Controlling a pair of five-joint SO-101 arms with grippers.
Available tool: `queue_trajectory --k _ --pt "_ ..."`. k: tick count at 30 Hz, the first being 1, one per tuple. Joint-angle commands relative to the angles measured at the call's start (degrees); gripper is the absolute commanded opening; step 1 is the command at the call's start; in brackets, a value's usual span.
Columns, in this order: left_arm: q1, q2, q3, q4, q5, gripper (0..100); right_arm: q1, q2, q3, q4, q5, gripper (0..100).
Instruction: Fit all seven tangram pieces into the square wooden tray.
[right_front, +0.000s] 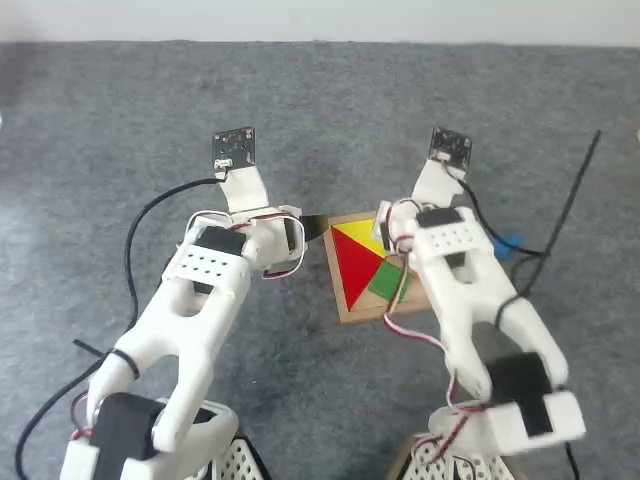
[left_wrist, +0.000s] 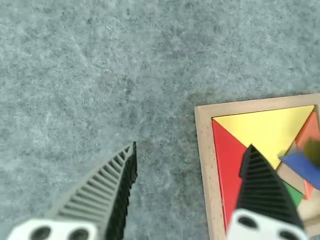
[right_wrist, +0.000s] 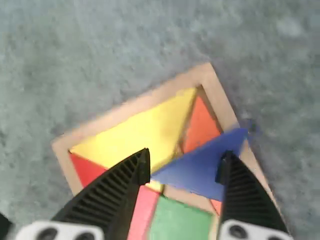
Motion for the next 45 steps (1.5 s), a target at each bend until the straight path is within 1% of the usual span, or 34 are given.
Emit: queue_trajectory --k 1,5,9,11,14,17,21,27,29,33,37,41,45 --pt "0.4 -2.0 -0.5 0.1 -0.6 32 -2.9 4.0 -6.5 -0.7 -1.1 22.2" --pt "0.5 -2.0 -0.5 0.1 -0.6 32 -4.8 5.1 -10.8 0.4 -1.0 27.7" --pt "0.5 -2.0 -0.5 0.1 -0.6 32 -3.6 2.8 -14.2 6.5 -0.9 28.1" --pt "0.5 -2.0 -0.5 0.1 -0.6 32 -2.9 1.6 -14.8 7.8 -0.9 28.1" --pt "0.5 -2.0 -0.5 0.1 -0.6 32 -3.3 0.9 -15.0 6.2 -1.1 28.1" --pt "0.5 -2.0 -0.5 0.1 -0.6 32 -5.8 2.4 -14.9 2.3 -1.1 28.1" --pt "0.5 -2.0 -0.4 0.1 -0.6 32 -8.9 6.3 -16.7 0.6 -1.0 28.1" --pt "0.4 -2.0 1.6 -3.1 -0.6 32 -7.9 12.6 -17.7 0.8 -0.9 28.1" --pt "0.4 -2.0 1.6 -3.1 -0.6 32 -7.5 13.4 -17.9 3.2 -0.9 28.1" --pt "0.4 -2.0 1.6 -3.1 -0.6 32 -7.9 11.8 -17.9 7.3 -0.9 28.1" --pt "0.4 -2.1 1.5 -3.0 -0.6 32 -7.4 9.9 -17.8 7.7 -0.4 28.1" --pt "0.4 -2.1 1.5 -2.9 -0.6 32 -7.4 7.4 -17.9 9.6 2.1 28.1" --pt "0.4 -2.1 1.5 -2.9 -0.6 32 -7.4 1.6 -17.7 10.6 2.2 28.1"
